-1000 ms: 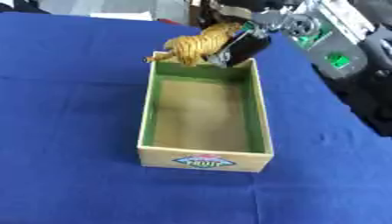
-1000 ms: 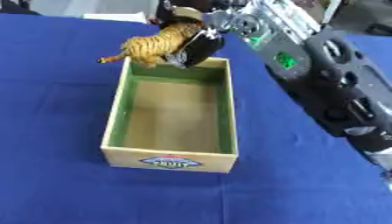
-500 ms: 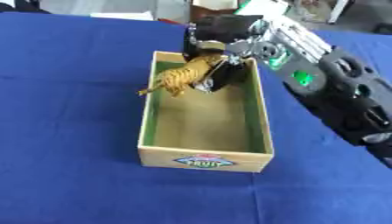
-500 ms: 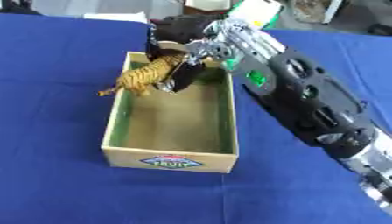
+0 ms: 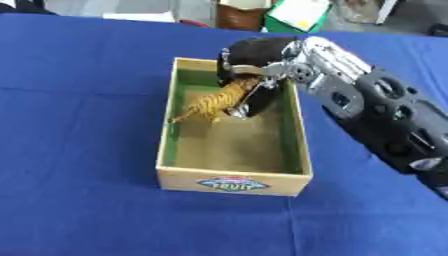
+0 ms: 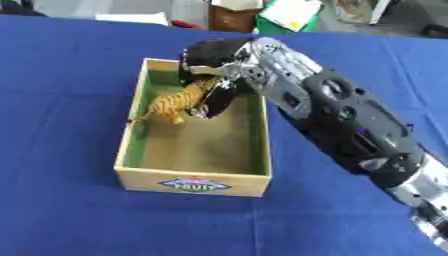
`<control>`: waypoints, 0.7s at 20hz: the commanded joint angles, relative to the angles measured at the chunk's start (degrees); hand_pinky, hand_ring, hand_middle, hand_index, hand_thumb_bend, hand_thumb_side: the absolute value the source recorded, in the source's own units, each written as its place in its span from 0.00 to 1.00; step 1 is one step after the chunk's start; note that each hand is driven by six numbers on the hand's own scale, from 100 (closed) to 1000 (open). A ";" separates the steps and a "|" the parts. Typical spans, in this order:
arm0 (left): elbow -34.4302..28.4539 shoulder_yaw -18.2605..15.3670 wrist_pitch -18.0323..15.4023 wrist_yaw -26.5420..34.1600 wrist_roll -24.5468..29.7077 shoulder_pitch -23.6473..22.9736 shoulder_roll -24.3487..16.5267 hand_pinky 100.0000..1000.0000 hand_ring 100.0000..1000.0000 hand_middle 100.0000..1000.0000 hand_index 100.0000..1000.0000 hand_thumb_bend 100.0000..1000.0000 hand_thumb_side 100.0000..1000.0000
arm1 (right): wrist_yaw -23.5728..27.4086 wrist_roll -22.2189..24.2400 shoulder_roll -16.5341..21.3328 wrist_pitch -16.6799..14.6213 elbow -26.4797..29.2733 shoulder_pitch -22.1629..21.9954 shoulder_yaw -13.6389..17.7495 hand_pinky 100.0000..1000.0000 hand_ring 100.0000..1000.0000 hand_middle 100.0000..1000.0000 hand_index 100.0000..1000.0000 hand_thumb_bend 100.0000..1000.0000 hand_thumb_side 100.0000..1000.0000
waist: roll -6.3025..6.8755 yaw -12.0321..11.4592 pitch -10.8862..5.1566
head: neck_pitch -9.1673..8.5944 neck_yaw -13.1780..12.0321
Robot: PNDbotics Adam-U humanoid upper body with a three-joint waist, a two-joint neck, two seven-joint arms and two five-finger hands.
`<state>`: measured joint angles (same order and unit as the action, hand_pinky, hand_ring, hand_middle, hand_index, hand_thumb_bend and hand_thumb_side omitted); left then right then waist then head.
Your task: Pick up objects on the table and place them in the box.
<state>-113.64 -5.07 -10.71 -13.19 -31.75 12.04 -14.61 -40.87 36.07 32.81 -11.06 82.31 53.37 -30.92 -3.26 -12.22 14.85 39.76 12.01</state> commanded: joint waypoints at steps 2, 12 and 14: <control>-0.95 0.00 -0.08 0.28 0.10 0.31 -0.56 0.44 0.51 0.48 0.64 0.00 0.38 | 0.35 2.32 0.78 -2.19 -0.09 0.81 0.64 0.81 0.70 0.54 0.65 0.00 0.33 | 0.46 -0.03 -0.82 | 0.24 0.22; -0.95 -0.03 -0.03 0.33 0.04 0.23 -0.45 0.44 0.51 0.48 0.64 0.00 0.38 | -0.11 6.24 0.71 -4.73 -0.93 0.92 1.14 0.85 0.82 0.74 0.81 0.00 0.52 | 0.45 0.02 -0.82 | 0.05 0.13; -0.95 -0.01 0.00 0.34 0.09 0.22 -0.46 0.44 0.51 0.49 0.64 0.00 0.38 | -1.12 7.34 0.80 -5.09 -0.78 0.98 1.22 0.87 0.84 0.76 0.84 0.00 0.53 | 0.48 0.06 -0.81 | 0.03 0.09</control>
<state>-113.64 -5.07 -10.69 -13.16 -31.72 12.03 -14.58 -41.47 42.78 32.59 -15.88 81.22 53.35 -30.72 -3.21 -12.17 14.87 39.76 12.18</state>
